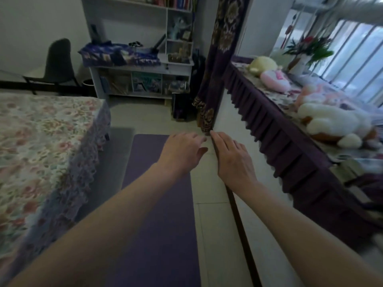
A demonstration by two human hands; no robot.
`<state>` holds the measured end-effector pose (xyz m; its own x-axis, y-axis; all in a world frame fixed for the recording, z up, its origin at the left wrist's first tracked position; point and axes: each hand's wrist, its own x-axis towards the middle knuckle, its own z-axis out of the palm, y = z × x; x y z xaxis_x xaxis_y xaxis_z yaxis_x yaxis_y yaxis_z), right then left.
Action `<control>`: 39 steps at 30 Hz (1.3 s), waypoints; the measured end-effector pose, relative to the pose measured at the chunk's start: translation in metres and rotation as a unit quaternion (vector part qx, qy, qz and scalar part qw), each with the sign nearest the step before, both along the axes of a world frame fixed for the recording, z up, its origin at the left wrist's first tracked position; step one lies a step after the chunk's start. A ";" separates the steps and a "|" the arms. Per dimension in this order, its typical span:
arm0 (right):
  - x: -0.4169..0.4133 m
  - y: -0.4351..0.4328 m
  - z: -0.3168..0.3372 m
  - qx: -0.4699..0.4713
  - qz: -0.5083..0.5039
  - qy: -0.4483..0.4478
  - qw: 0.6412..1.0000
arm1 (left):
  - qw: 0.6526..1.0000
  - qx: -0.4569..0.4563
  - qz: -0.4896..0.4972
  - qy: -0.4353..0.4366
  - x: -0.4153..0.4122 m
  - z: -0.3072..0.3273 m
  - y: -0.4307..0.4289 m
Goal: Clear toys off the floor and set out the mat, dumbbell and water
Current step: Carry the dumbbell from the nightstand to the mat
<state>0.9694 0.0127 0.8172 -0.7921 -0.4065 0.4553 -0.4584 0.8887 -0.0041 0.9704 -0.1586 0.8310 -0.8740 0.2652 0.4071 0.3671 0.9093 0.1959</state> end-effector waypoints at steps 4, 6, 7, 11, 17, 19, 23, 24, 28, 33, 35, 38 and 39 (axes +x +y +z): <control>0.000 0.023 0.025 0.017 -0.013 -0.010 1.000 | 0.999 -0.005 -0.039 0.025 -0.008 0.028 0.027; 0.001 0.027 0.028 0.029 -0.039 -0.015 0.999 | 0.997 -0.023 -0.064 0.026 -0.017 0.030 0.030; 0.002 0.028 0.029 0.030 -0.058 -0.017 0.998 | 0.996 -0.035 -0.079 0.025 -0.021 0.030 0.029; 0.024 0.028 0.034 0.014 -0.155 -0.023 0.988 | 0.982 -0.079 -0.169 0.022 -0.032 0.038 0.025; 0.092 0.033 0.047 0.019 -0.301 -0.022 0.953 | 0.938 -0.123 -0.322 0.030 -0.015 0.058 0.044; 0.121 0.036 0.051 0.009 -0.345 -0.012 0.938 | 0.919 -0.125 -0.372 0.040 -0.001 0.062 0.059; 0.188 0.048 0.051 0.023 -0.433 -0.019 0.901 | 0.879 -0.130 -0.456 0.054 0.043 0.064 0.094; 0.207 0.051 0.050 0.024 -0.455 -0.019 0.890 | 0.866 -0.132 -0.478 0.057 0.057 0.064 0.103; 0.289 0.059 0.047 0.018 -0.525 -0.026 0.851 | 0.817 -0.123 -0.561 0.058 0.118 0.057 0.135; 0.426 0.050 0.016 0.048 -0.601 -0.062 0.795 | 0.743 -0.113 -0.658 0.039 0.213 0.032 0.169; 0.482 0.042 -0.005 0.038 -0.632 -0.089 0.769 | 0.708 -0.131 -0.693 0.026 0.254 0.014 0.180; 0.559 0.023 -0.029 -0.012 -0.688 -0.125 0.715 | 0.654 -0.154 -0.741 -0.007 0.323 -0.015 0.190; 0.579 0.016 -0.034 -0.026 -0.702 -0.129 0.700 | 0.638 -0.158 -0.754 -0.016 0.344 -0.025 0.192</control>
